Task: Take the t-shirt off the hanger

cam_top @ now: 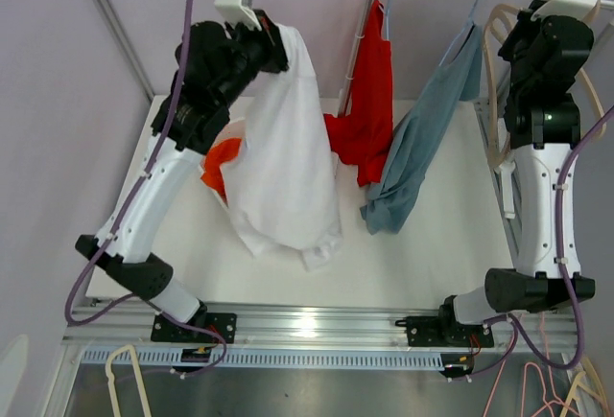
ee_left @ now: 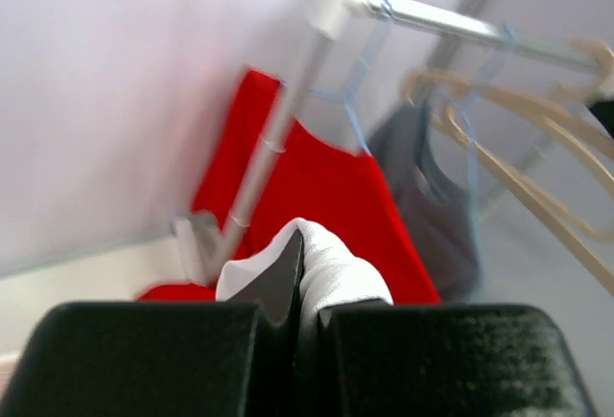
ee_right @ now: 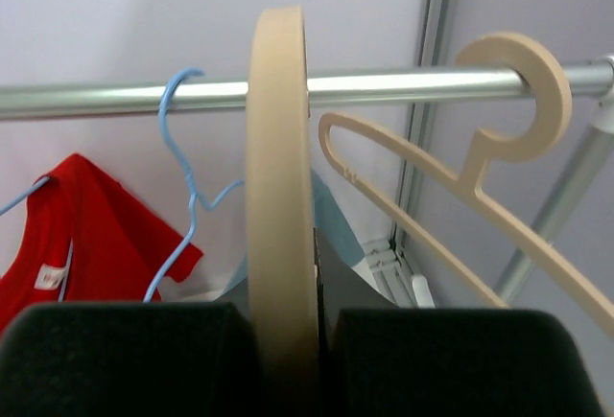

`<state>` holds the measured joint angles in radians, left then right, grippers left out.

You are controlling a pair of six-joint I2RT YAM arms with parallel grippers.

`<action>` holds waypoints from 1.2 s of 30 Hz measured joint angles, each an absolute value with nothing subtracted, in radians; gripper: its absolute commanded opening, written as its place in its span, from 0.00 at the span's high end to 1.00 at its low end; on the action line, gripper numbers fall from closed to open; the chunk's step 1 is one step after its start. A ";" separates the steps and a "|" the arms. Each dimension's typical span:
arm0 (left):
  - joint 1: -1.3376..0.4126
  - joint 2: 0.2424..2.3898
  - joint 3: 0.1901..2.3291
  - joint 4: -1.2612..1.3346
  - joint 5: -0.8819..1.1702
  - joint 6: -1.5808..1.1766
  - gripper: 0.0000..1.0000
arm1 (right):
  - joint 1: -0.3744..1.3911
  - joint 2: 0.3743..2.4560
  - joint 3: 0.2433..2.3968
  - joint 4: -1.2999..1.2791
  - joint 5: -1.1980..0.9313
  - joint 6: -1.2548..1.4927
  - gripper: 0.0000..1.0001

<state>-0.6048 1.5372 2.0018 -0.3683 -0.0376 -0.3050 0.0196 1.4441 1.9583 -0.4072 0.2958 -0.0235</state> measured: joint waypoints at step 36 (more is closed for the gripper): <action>-0.283 1.369 1.165 -0.278 -0.194 -0.559 0.99 | -0.102 1.831 2.154 -0.199 0.117 -0.027 1.00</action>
